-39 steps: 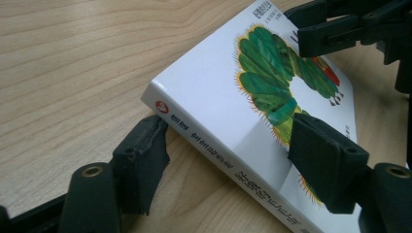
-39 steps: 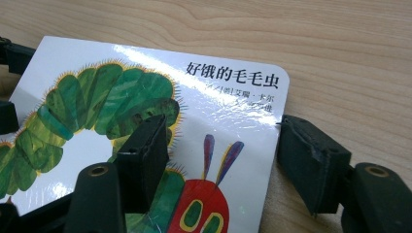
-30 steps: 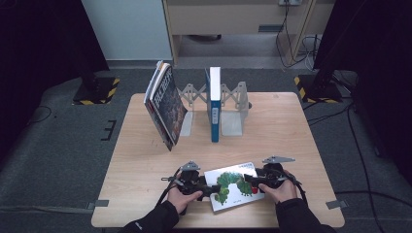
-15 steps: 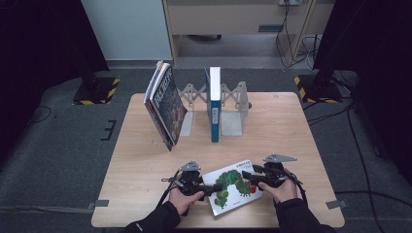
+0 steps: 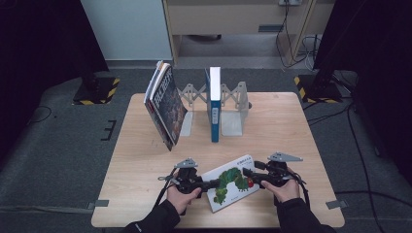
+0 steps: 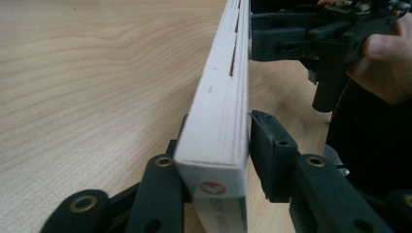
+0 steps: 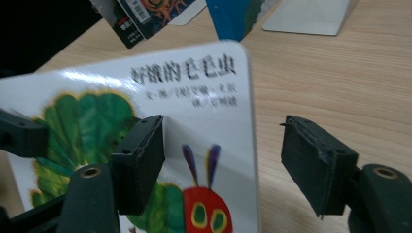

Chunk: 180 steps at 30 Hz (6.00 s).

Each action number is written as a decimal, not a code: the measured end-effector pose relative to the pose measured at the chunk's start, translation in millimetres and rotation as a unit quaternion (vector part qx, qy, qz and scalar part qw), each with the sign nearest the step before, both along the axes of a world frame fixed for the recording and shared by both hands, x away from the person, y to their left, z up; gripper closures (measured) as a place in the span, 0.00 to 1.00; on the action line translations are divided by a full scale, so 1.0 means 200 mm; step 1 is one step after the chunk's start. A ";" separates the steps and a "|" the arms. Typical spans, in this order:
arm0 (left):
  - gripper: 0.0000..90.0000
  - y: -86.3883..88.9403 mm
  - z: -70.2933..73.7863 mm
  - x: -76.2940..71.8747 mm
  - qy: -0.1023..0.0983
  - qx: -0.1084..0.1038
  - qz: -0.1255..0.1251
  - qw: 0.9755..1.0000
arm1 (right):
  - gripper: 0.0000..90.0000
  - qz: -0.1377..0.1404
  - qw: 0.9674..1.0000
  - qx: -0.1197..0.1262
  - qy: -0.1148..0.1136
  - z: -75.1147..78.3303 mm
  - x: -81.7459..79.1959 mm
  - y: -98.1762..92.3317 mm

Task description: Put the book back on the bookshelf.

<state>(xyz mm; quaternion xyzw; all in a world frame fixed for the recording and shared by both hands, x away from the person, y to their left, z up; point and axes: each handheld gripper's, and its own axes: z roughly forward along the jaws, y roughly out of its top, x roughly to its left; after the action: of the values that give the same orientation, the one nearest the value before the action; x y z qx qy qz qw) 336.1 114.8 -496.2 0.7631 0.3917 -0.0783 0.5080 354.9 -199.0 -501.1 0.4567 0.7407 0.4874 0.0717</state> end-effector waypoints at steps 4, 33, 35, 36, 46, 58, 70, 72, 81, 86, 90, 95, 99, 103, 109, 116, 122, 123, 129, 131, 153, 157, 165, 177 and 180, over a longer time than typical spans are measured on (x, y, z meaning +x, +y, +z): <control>0.82 0.00 0.04 -0.01 -0.011 -0.008 0.002 1.000 | 0.32 -0.010 1.000 -0.027 -0.006 -0.01 0.01 -0.02; 0.83 0.13 0.29 0.07 -0.069 -0.001 0.077 0.995 | 0.16 -0.078 0.975 -0.206 0.028 -0.12 0.09 -0.26; 0.83 0.13 0.31 0.08 -0.074 -0.002 0.083 0.994 | 0.16 -0.078 0.975 -0.206 0.032 -0.12 0.09 -0.26; 0.83 0.13 0.32 0.08 -0.077 -0.001 0.085 0.993 | 0.16 -0.078 0.975 -0.203 0.035 -0.13 0.09 -0.27; 0.83 0.13 0.47 0.12 -0.115 -0.019 0.106 0.987 | 0.09 -0.086 0.973 -0.211 0.020 -0.16 0.08 -0.27; 0.83 0.02 0.59 0.22 -0.152 -0.018 0.136 0.979 | 0.02 -0.102 0.975 -0.200 0.003 -0.19 0.08 -0.27; 0.83 -0.10 0.63 0.32 -0.171 -0.002 0.156 0.973 | 0.02 -0.102 0.975 -0.198 0.004 -0.19 0.08 -0.27; 0.83 -0.10 0.63 0.33 -0.173 0.000 0.162 0.971 | 0.02 -0.102 0.975 -0.199 0.004 -0.19 0.08 -0.27; 0.83 -0.12 0.66 0.40 -0.177 -0.004 0.187 0.966 | 0.01 -0.102 0.975 -0.199 0.004 -0.19 0.08 -0.27; 0.83 -0.16 0.66 0.43 -0.188 0.002 0.194 0.963 | 0.01 -0.102 0.975 -0.199 0.004 -0.19 0.08 -0.27; 0.83 -0.19 0.66 0.45 -0.187 0.004 0.202 0.961 | 0.01 -0.101 0.975 -0.199 0.004 -0.19 0.08 -0.27; 0.83 -0.22 0.65 0.48 -0.185 -0.001 0.206 0.961 | 0.01 -0.102 0.975 -0.199 0.004 -0.19 0.08 -0.27; 0.83 -0.25 0.64 0.50 -0.191 0.011 0.214 0.958 | 0.01 -0.101 0.975 -0.198 0.004 -0.19 0.08 -0.27; 0.83 -0.27 0.63 0.52 -0.194 0.016 0.220 0.956 | 0.01 -0.101 0.975 -0.198 0.004 -0.19 0.08 -0.27; 0.83 -0.30 0.61 0.55 -0.198 0.016 0.227 0.953 | 0.01 -0.100 0.975 -0.197 0.004 -0.19 0.08 -0.27; 0.83 -0.34 0.59 0.58 -0.202 0.025 0.235 0.950 | 0.01 -0.100 0.975 -0.198 0.004 -0.19 0.08 -0.27; 0.83 -0.36 0.56 0.60 -0.200 0.034 0.245 0.948 | 0.01 -0.100 0.975 -0.198 0.004 -0.19 0.08 -0.27; 0.83 -0.36 0.55 0.60 -0.202 0.037 0.246 0.947 | 0.01 -0.100 0.975 -0.198 0.004 -0.19 0.08 -0.27; 0.83 -0.38 0.51 0.61 -0.203 0.046 0.250 0.946 | 0.01 -0.100 0.975 -0.198 0.003 -0.19 0.08 -0.27; 0.83 -0.39 0.50 0.61 -0.204 0.047 0.250 0.945 | 0.01 -0.100 0.975 -0.198 0.003 -0.19 0.08 -0.27; 0.83 -0.46 0.34 0.61 -0.191 0.071 0.249 0.947 | 0.01 -0.100 0.975 -0.198 0.003 -0.19 0.08 -0.27; 0.83 -0.46 0.31 0.60 -0.187 0.072 0.248 0.948 | 0.01 -0.100 0.975 -0.198 0.003 -0.19 0.08 -0.27; 0.82 -0.46 0.26 0.56 -0.195 0.075 0.243 0.947 | 0.01 -0.101 0.975 -0.198 0.002 -0.19 0.08 -0.27; 0.82 -0.41 0.17 0.43 -0.178 0.102 0.217 0.954 | 0.01 -0.102 0.975 -0.198 0.003 -0.19 0.08 -0.27; 0.82 -0.40 0.15 0.41 -0.175 0.107 0.213 0.955 | 0.01 -0.102 0.975 -0.198 0.003 -0.19 0.08 -0.27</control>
<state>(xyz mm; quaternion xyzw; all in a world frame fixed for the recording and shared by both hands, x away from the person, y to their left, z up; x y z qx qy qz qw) 417.6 34.9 -467.2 0.7134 0.4562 0.2095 0.4890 370.8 -252.4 -539.3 0.5078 0.7724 0.3200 0.2075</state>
